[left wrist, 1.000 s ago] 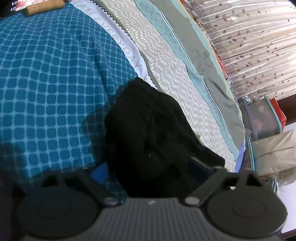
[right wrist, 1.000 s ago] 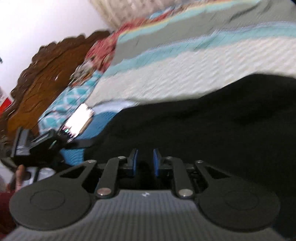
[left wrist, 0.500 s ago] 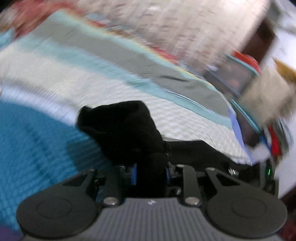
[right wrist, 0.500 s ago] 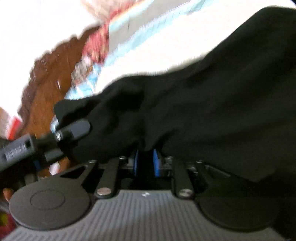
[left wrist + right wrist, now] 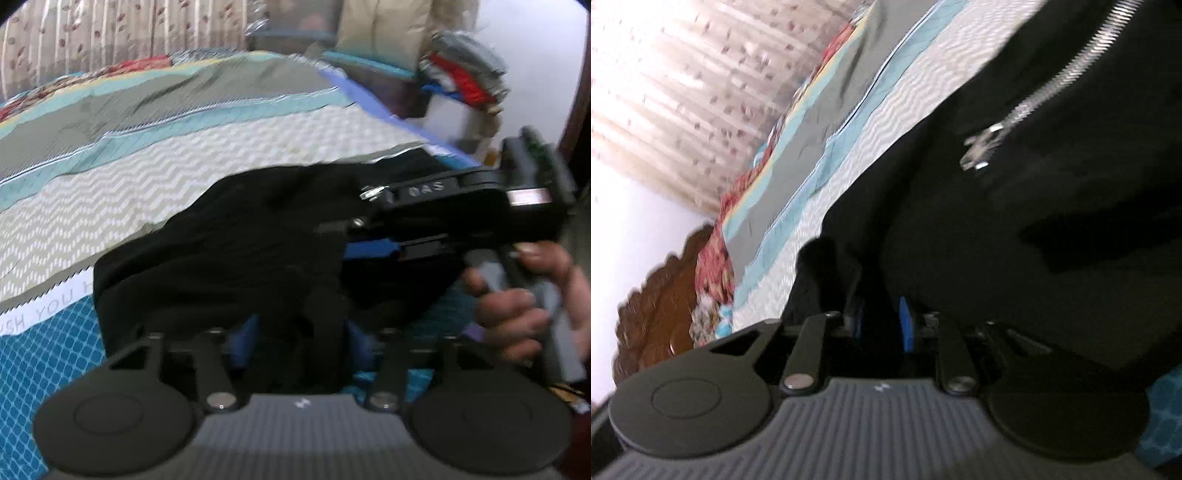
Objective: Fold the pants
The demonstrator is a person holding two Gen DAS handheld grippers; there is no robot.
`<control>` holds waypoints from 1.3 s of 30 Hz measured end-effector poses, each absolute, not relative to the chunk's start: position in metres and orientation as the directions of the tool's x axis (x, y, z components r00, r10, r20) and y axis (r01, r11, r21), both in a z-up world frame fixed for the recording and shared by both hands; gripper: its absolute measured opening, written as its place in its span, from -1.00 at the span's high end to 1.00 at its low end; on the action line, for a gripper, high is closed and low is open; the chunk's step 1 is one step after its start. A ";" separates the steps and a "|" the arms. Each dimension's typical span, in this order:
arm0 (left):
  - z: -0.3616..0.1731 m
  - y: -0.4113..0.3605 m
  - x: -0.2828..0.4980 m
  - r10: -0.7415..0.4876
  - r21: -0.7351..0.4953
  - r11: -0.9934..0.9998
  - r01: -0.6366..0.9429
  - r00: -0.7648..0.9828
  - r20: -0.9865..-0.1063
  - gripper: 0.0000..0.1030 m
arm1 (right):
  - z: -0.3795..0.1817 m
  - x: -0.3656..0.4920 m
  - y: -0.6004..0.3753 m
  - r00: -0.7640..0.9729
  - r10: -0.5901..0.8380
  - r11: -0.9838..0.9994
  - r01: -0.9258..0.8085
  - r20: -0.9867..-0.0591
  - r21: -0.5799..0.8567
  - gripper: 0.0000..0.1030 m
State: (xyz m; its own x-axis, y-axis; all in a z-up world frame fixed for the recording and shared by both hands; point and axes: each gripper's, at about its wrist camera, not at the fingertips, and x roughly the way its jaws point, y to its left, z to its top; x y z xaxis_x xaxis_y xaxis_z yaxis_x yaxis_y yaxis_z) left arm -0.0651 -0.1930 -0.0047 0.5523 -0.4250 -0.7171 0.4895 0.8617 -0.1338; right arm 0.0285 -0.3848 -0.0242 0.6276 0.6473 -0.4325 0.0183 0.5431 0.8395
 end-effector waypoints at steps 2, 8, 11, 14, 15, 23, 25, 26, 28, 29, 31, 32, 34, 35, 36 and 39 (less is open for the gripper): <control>0.007 -0.184 -0.072 -0.461 -0.168 0.851 0.498 0.555 -0.693 -0.39 | -0.019 0.026 -0.390 0.662 0.630 0.530 0.015 -0.406 0.848 0.04; 0.029 -0.130 -0.065 -0.504 -0.365 0.864 0.348 0.614 -0.608 -0.31 | -0.019 0.029 -0.385 0.620 0.700 0.480 -0.040 -0.355 0.876 -0.33; 0.018 -0.109 -0.043 -0.465 -0.433 0.876 0.214 0.615 -0.637 0.15 | -0.021 0.034 -0.364 0.525 0.744 0.535 -0.096 -0.414 0.839 -0.45; 0.000 -0.102 -0.029 -0.460 -0.473 0.869 0.142 0.584 -0.669 0.64 | -0.010 0.031 -0.338 0.467 0.721 0.657 -0.227 -0.511 0.719 0.35; -0.006 -0.105 -0.026 -0.456 -0.473 0.871 0.128 0.569 -0.684 0.68 | -0.008 0.031 -0.337 0.447 0.724 0.664 -0.249 -0.525 0.705 0.46; -0.001 -0.146 -0.019 -0.425 -0.353 0.905 0.239 0.564 -0.708 0.67 | 0.019 0.037 -0.352 0.618 0.614 0.768 -0.327 -0.490 0.550 0.56; -0.013 -0.160 -0.013 -0.385 -0.293 0.922 0.253 0.523 -0.760 0.64 | -0.009 0.048 -0.350 0.591 0.554 0.816 -0.246 -0.587 0.522 0.28; -0.022 -0.166 -0.010 -0.360 -0.262 0.930 0.256 0.504 -0.785 0.62 | -0.018 0.048 -0.357 0.589 0.562 0.803 -0.219 -0.581 0.554 0.26; -0.027 -0.171 -0.011 -0.331 -0.227 0.939 0.258 0.506 -0.797 0.63 | -0.011 0.043 -0.375 0.586 0.589 0.771 -0.201 -0.557 0.604 0.14; -0.023 -0.171 -0.013 -0.334 -0.222 0.937 0.269 0.509 -0.793 0.60 | -0.005 0.039 -0.386 0.605 0.579 0.776 -0.203 -0.547 0.597 0.12; -0.010 -0.169 -0.015 -0.371 -0.251 0.924 0.290 0.512 -0.775 0.49 | 0.007 0.033 -0.402 0.662 0.562 0.778 -0.220 -0.496 0.588 0.11; -0.002 -0.168 -0.014 -0.398 -0.276 0.914 0.298 0.518 -0.757 0.43 | 0.010 0.029 -0.417 0.684 0.559 0.772 -0.222 -0.469 0.595 0.11; 0.013 -0.170 -0.009 -0.430 -0.297 0.900 0.318 0.544 -0.721 0.32 | 0.019 0.021 -0.454 0.748 0.518 0.773 -0.201 -0.415 0.602 0.11; 0.019 -0.173 -0.006 -0.434 -0.292 0.898 0.328 0.555 -0.710 0.29 | 0.019 0.017 -0.465 0.779 0.482 0.784 -0.181 -0.400 0.593 0.11; 0.023 -0.178 -0.002 -0.433 -0.284 0.898 0.336 0.563 -0.704 0.29 | 0.021 0.011 -0.481 0.816 0.430 0.800 -0.147 -0.385 0.581 0.11; 0.023 -0.197 0.016 -0.435 -0.267 0.894 0.360 0.558 -0.707 0.29 | 0.024 0.003 -0.519 0.896 0.251 0.837 -0.011 -0.366 0.547 0.11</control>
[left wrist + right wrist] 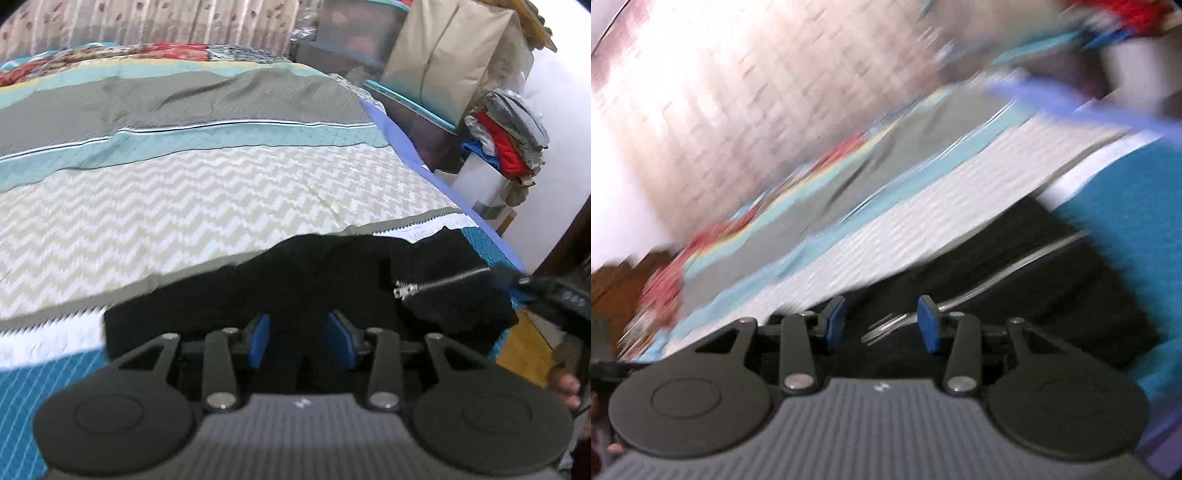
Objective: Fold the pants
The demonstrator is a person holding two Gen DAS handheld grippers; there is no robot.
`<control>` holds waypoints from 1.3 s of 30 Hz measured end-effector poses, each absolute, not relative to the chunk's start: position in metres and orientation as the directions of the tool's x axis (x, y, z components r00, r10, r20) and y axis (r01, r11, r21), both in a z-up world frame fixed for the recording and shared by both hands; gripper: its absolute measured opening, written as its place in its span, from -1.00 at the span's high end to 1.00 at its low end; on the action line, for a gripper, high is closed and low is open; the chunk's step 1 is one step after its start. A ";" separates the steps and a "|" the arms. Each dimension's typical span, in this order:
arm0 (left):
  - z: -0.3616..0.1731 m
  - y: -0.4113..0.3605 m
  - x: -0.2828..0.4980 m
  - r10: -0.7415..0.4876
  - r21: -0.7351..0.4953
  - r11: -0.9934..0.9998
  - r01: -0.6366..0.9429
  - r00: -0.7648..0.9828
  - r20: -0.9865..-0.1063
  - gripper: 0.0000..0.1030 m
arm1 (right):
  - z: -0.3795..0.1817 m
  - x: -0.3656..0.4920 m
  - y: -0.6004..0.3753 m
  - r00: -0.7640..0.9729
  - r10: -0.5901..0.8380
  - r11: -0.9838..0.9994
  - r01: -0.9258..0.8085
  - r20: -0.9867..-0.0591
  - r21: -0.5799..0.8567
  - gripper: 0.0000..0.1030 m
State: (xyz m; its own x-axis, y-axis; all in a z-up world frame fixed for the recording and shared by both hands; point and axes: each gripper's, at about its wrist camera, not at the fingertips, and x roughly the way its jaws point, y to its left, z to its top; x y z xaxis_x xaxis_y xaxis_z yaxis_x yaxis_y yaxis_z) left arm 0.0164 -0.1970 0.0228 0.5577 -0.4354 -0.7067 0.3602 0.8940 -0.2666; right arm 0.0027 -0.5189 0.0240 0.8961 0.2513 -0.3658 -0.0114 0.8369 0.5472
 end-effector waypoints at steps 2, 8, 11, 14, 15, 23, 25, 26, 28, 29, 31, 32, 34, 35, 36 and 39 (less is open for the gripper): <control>0.015 -0.210 0.031 -0.425 -0.245 0.896 0.371 0.557 -0.714 0.29 | 0.019 -0.004 -0.551 0.919 0.121 0.839 0.107 -0.375 0.533 -0.04; -0.029 -0.258 0.063 -0.434 -0.225 0.867 0.445 0.449 -0.781 0.28 | -0.010 -0.006 -0.570 0.901 0.009 0.774 0.269 -0.433 0.574 -0.37; -0.044 -0.280 0.058 -0.374 -0.133 0.867 0.480 0.452 -0.810 0.17 | -0.023 -0.001 -0.564 0.889 0.079 0.739 0.252 -0.451 0.625 -0.37; -0.040 -0.286 0.055 -0.360 -0.109 0.860 0.498 0.441 -0.822 0.11 | -0.034 0.000 -0.552 0.862 0.146 0.746 0.227 -0.485 0.627 0.72; -0.037 -0.284 0.055 -0.363 -0.114 0.858 0.500 0.434 -0.824 0.11 | -0.036 -0.004 -0.551 0.862 0.140 0.737 0.237 -0.487 0.633 0.71; 0.023 -0.301 0.057 -0.482 -0.239 0.835 0.496 0.446 -0.754 0.09 | -0.044 -0.032 -0.572 0.885 0.187 0.600 0.241 -0.426 0.763 0.71; 0.043 -0.331 0.061 -0.541 -0.254 0.790 0.558 0.439 -0.717 0.03 | -0.041 -0.028 -0.573 0.885 0.195 0.604 0.231 -0.423 0.763 0.70; 0.048 -0.351 0.065 -0.560 -0.249 0.765 0.594 0.422 -0.713 -0.02 | -0.040 -0.028 -0.573 0.884 0.200 0.609 0.225 -0.422 0.760 0.70; 0.052 -0.399 0.076 -0.559 -0.203 0.724 0.660 0.388 -0.732 -0.11 | -0.041 -0.029 -0.574 0.883 0.208 0.630 0.208 -0.420 0.748 0.69; 0.050 -0.421 0.081 -0.550 -0.174 0.706 0.686 0.377 -0.745 -0.16 | -0.041 -0.031 -0.574 0.883 0.211 0.633 0.203 -0.418 0.747 0.68; 0.038 -0.468 0.094 -0.516 -0.120 0.678 0.725 0.354 -0.780 -0.25 | -0.043 -0.030 -0.576 0.885 0.219 0.625 0.197 -0.412 0.755 0.66; 0.031 -0.486 0.101 -0.495 -0.105 0.673 0.733 0.340 -0.800 -0.37 | -0.044 -0.030 -0.577 0.885 0.223 0.620 0.194 -0.408 0.760 0.65; 0.015 -0.514 0.113 -0.465 -0.102 0.667 0.738 0.305 -0.831 -0.54 | -0.049 -0.032 -0.580 0.886 0.233 0.609 0.188 -0.400 0.771 0.63; 0.007 -0.520 0.117 -0.454 -0.106 0.674 0.731 0.296 -0.841 -0.51 | -0.050 -0.032 -0.581 0.886 0.237 0.606 0.185 -0.398 0.774 0.62; 0.000 -0.526 0.121 -0.446 -0.121 0.682 0.721 0.278 -0.851 -0.41 | -0.051 -0.032 -0.583 0.886 0.242 0.604 0.182 -0.396 0.776 0.62; -0.021 -0.536 0.126 -0.451 -0.225 0.680 0.698 0.156 -0.879 0.76 | -0.053 -0.032 -0.587 0.883 0.258 0.597 0.172 -0.391 0.783 0.61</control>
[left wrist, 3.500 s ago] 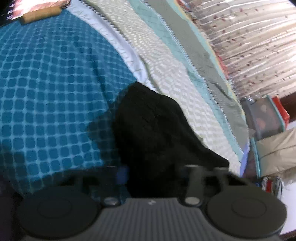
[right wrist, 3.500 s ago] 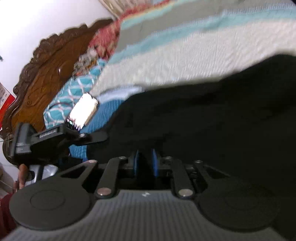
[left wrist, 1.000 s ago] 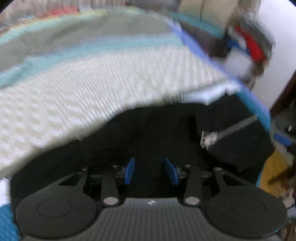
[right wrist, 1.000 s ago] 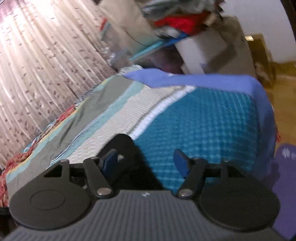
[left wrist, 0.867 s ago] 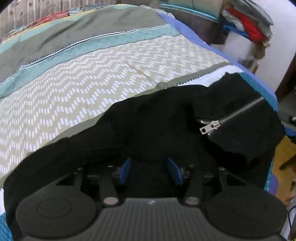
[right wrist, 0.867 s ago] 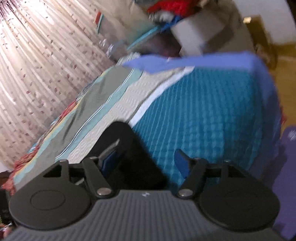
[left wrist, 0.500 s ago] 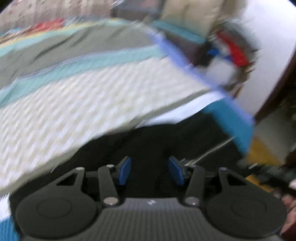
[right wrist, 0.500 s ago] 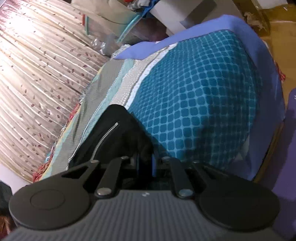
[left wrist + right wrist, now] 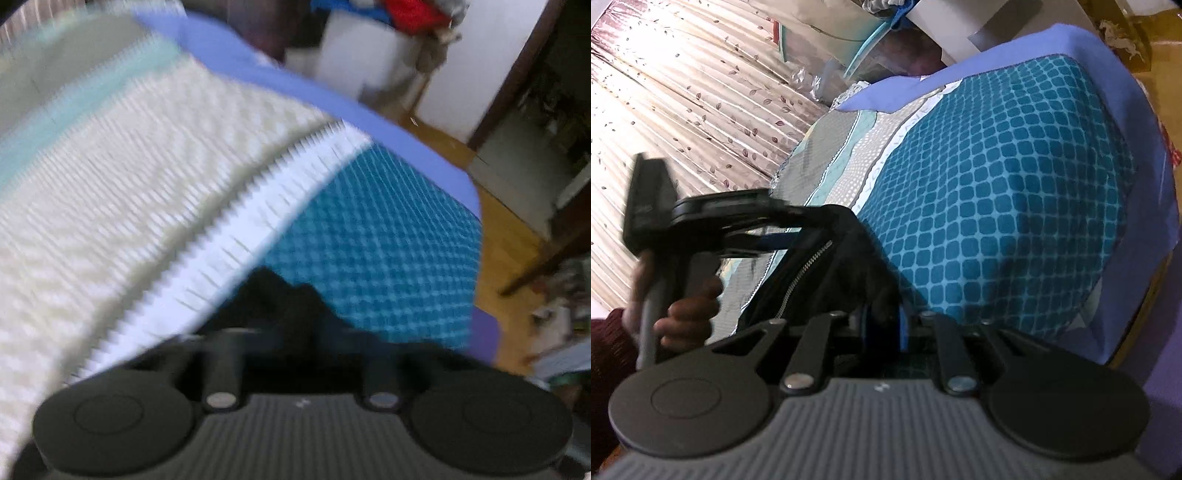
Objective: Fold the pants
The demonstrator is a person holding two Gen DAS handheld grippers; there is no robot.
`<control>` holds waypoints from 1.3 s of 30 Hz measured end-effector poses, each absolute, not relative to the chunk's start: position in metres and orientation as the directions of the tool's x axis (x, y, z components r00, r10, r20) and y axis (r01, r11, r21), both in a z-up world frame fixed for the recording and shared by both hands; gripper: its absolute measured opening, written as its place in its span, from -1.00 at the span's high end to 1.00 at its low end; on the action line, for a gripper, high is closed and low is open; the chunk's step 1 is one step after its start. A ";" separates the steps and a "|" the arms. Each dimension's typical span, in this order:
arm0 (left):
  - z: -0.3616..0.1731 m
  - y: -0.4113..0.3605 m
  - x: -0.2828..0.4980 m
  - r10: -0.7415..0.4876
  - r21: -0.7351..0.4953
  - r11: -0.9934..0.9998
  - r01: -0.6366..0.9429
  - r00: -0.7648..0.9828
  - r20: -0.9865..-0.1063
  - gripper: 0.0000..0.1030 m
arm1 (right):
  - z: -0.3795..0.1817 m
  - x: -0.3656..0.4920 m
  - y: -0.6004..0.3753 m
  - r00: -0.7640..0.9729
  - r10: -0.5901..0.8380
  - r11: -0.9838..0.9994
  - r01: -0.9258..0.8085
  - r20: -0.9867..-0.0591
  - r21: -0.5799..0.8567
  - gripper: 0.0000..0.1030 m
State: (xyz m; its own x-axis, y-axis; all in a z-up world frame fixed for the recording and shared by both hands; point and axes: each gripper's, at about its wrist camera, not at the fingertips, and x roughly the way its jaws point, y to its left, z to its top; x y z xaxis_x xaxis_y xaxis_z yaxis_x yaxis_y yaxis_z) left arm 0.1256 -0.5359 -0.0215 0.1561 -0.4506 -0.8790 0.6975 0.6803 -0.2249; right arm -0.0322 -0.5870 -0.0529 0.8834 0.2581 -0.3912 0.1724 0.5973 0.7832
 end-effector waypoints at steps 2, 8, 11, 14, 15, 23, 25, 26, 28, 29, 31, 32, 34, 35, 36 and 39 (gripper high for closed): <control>-0.022 -0.539 0.115 -0.446 -0.169 0.682 0.712 0.221 -0.867 0.78 | -0.053 -0.032 -0.591 0.881 0.271 0.588 0.167 -0.387 0.791 0.65; -0.025 -0.532 0.130 -0.411 -0.155 0.795 0.587 0.333 -0.849 0.79 | -0.036 -0.039 -0.591 0.908 0.238 0.604 0.141 -0.346 0.785 0.78; -0.036 -0.541 0.130 -0.384 -0.125 0.807 0.578 0.352 -0.853 0.78 | -0.062 -0.038 -0.594 0.884 0.239 0.555 0.215 -0.402 0.803 0.80; -0.038 -0.547 0.130 -0.368 -0.108 0.815 0.570 0.365 -0.855 0.73 | -0.065 -0.041 -0.598 0.888 0.250 0.529 0.209 -0.386 0.823 0.80; -0.036 -0.549 0.128 -0.362 -0.094 0.811 0.578 0.369 -0.856 0.67 | -0.059 -0.040 -0.595 0.885 0.240 0.570 0.205 -0.400 0.796 0.79; 0.012 -0.520 0.097 -0.429 -0.119 0.809 0.575 0.440 -0.789 -0.01 | -0.044 -0.042 -0.599 0.904 0.217 0.576 0.186 -0.368 0.796 0.22; 0.022 -0.507 0.094 -0.437 -0.169 0.833 0.526 0.440 -0.784 -0.04 | -0.042 -0.037 -0.596 0.902 0.210 0.596 0.188 -0.378 0.781 0.22; 0.026 -0.501 0.093 -0.438 -0.187 0.841 0.508 0.436 -0.786 -0.04 | -0.042 -0.033 -0.594 0.898 0.207 0.603 0.195 -0.388 0.774 0.22; 0.034 -0.492 0.090 -0.452 -0.220 0.844 0.489 0.428 -0.783 -0.04 | -0.042 -0.025 -0.587 0.887 0.195 0.634 0.211 -0.418 0.744 0.37; 0.039 -0.489 0.088 -0.453 -0.224 0.844 0.487 0.426 -0.783 -0.04 | -0.040 -0.022 -0.582 0.883 0.193 0.654 0.210 -0.429 0.726 0.71; 0.049 -0.483 0.084 -0.433 -0.204 0.852 0.481 0.431 -0.792 -0.07 | -0.031 -0.019 -0.572 0.880 0.180 0.698 0.200 -0.439 0.687 0.75; 0.054 -0.481 0.082 -0.422 -0.194 0.857 0.477 0.435 -0.795 -0.11 | -0.026 -0.020 -0.567 0.885 0.179 0.721 0.180 -0.431 0.670 0.76; 0.066 -0.475 0.078 -0.419 -0.186 0.856 0.482 0.437 -0.796 -0.20 | -0.010 -0.021 -0.554 0.897 0.178 0.768 0.131 -0.405 0.627 0.76; 0.070 -0.473 0.076 -0.420 -0.183 0.853 0.489 0.436 -0.795 -0.29 | -0.002 -0.021 -0.546 0.901 0.179 0.797 0.103 -0.396 0.596 0.76; 0.075 -0.471 0.074 -0.421 -0.177 0.850 0.497 0.437 -0.795 -0.36 | 0.004 -0.020 -0.536 0.900 0.179 0.826 0.082 -0.397 0.558 0.77; 0.082 -0.474 0.067 -0.413 -0.145 0.837 0.527 0.435 -0.800 -0.74 | 0.018 -0.015 -0.502 0.893 0.153 0.915 0.034 -0.423 0.402 0.76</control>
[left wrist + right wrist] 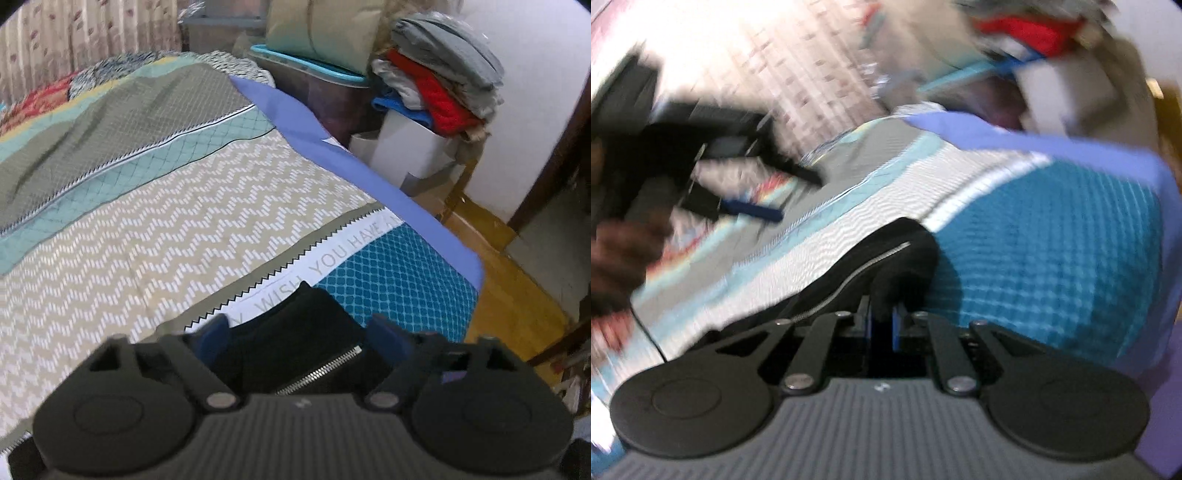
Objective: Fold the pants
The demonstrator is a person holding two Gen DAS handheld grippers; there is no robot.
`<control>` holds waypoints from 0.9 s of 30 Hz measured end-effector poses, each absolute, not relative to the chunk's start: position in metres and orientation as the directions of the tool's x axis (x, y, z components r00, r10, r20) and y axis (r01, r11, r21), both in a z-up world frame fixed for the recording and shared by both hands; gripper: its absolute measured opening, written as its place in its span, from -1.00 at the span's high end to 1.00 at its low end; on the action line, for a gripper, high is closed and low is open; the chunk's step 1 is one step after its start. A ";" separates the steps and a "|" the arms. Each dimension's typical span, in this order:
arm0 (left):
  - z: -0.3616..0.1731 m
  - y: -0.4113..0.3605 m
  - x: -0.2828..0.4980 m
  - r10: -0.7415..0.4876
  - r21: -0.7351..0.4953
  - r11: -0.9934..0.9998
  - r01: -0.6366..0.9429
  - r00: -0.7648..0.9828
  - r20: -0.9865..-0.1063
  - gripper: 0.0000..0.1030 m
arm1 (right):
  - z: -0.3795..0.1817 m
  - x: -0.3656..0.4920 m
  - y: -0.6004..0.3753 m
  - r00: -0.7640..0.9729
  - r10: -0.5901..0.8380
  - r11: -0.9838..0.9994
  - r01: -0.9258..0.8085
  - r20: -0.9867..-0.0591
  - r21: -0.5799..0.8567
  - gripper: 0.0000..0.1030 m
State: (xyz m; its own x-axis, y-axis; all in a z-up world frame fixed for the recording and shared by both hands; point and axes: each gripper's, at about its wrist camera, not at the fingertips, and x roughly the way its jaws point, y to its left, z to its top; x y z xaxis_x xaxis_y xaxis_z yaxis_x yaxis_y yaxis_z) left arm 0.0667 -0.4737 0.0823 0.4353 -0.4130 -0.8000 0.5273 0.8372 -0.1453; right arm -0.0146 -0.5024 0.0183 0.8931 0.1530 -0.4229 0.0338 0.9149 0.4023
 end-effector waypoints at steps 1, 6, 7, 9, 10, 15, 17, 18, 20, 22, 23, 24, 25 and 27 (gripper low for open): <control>0.082 -0.478 0.064 -0.403 -0.127 0.830 0.544 0.426 -0.810 -0.78 | 0.021 -0.013 -0.492 0.892 0.147 0.934 0.017 -0.428 0.356 0.76; 0.066 -0.500 0.050 -0.358 -0.063 0.785 0.616 0.368 -0.858 -0.86 | 0.033 -0.017 -0.452 0.898 0.161 0.979 -0.090 -0.411 0.185 0.77; 0.060 -0.504 0.048 -0.336 -0.041 0.777 0.628 0.360 -0.870 -0.86 | 0.036 -0.020 -0.446 0.899 0.165 0.982 -0.109 -0.406 0.156 0.77; 0.049 -0.506 0.044 -0.308 -0.020 0.763 0.646 0.336 -0.890 -0.77 | 0.040 -0.023 -0.433 0.902 0.177 0.983 -0.145 -0.395 0.109 0.77; 0.043 -0.504 0.043 -0.291 -0.011 0.762 0.647 0.327 -0.899 -0.45 | 0.043 -0.027 -0.426 0.903 0.193 0.981 -0.174 -0.383 0.085 0.77; 0.052 -0.447 0.060 -0.345 -0.133 0.837 0.531 0.322 -0.881 0.73 | 0.049 -0.037 -0.411 0.904 0.253 0.967 -0.242 -0.343 0.077 0.76; 0.058 -0.407 0.068 -0.423 -0.261 0.854 0.450 0.311 -0.851 0.74 | 0.049 -0.043 -0.413 0.907 0.279 0.960 -0.259 -0.315 0.103 0.67; 0.059 -0.390 0.071 -0.449 -0.307 0.856 0.417 0.305 -0.840 0.74 | 0.049 -0.045 -0.414 0.908 0.286 0.958 -0.264 -0.306 0.111 0.57; 0.059 -0.356 0.074 -0.498 -0.394 0.852 0.345 0.301 -0.813 0.74 | 0.044 -0.047 -0.413 0.906 0.281 0.960 -0.259 -0.316 0.109 -0.32; 0.057 -0.328 0.075 -0.541 -0.466 0.836 0.288 0.298 -0.786 0.74 | 0.039 -0.047 -0.409 0.903 0.268 0.964 -0.253 -0.335 0.089 -0.34; 0.056 -0.317 0.075 -0.557 -0.493 0.828 0.267 0.296 -0.776 0.74 | 0.036 -0.045 -0.406 0.897 0.268 0.963 -0.259 -0.352 0.074 -0.34; 0.054 -0.308 0.074 -0.570 -0.516 0.821 0.246 0.296 -0.766 0.74 | 0.034 -0.043 -0.400 0.894 0.259 0.965 -0.256 -0.366 0.055 -0.34; 0.053 -0.299 0.074 -0.581 -0.534 0.814 0.227 0.297 -0.758 0.74 | 0.032 -0.041 -0.397 0.892 0.249 0.966 -0.254 -0.378 0.038 -0.34; 0.051 -0.283 0.071 -0.596 -0.563 0.802 0.198 0.298 -0.745 0.74 | 0.030 -0.037 -0.387 0.882 0.257 0.962 -0.274 -0.395 0.014 -0.30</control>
State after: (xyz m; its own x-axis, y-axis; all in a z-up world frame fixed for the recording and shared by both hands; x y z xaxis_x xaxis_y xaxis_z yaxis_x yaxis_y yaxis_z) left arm 0.0713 -0.2831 0.0506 0.2982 -0.5963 -0.7453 0.1978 0.8025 -0.5629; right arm -0.0370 -0.3873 0.0297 0.8818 0.2573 -0.3953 -0.2742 0.9616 0.0143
